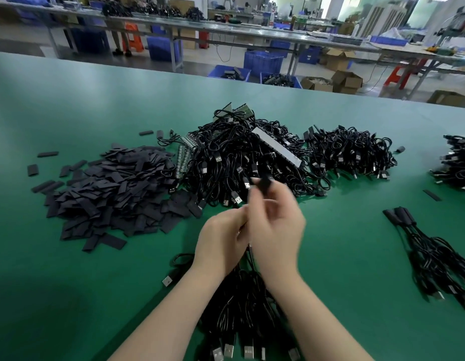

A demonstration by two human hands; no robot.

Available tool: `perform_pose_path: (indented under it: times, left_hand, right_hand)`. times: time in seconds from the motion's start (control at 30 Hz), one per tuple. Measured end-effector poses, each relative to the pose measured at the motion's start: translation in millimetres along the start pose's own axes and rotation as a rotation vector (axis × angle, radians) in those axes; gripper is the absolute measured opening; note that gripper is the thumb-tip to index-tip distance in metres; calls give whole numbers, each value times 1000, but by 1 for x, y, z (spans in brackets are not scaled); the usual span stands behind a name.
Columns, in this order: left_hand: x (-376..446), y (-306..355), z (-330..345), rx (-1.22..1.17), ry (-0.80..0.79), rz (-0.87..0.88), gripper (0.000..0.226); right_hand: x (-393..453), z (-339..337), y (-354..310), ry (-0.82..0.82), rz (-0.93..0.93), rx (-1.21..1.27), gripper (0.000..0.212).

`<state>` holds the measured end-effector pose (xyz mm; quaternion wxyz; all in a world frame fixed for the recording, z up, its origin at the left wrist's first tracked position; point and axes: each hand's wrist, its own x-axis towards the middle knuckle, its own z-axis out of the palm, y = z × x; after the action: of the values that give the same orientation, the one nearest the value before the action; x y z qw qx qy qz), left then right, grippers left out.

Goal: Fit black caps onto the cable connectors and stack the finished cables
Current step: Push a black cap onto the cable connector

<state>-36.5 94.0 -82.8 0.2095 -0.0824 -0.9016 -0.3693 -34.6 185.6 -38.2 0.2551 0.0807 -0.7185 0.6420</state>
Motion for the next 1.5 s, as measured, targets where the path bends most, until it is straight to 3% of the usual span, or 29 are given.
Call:
perform_pose_path:
  times: [0.17,0.3,0.73,1.27,1.5]
  left_hand:
    - [1,-2,4,-102,70,45,20]
    - [0,-6,6,-139,78,57,27]
    - [0,-4,8,-149,27,-9,25]
    - [-2,-6,5,-153,-58,-70,27]
    - [0,-7,5,-194,-35,-81,24]
  right_hand:
    - [11,-57,42,55,263,-122,10]
    - [0,-59,56,5,363,-43,31]
    - [-8,-58,53,-120,389,56,21]
    - [-7,-58,56,-66,544,306,12]
    - [-3,-63,53,-260,480,304,25]
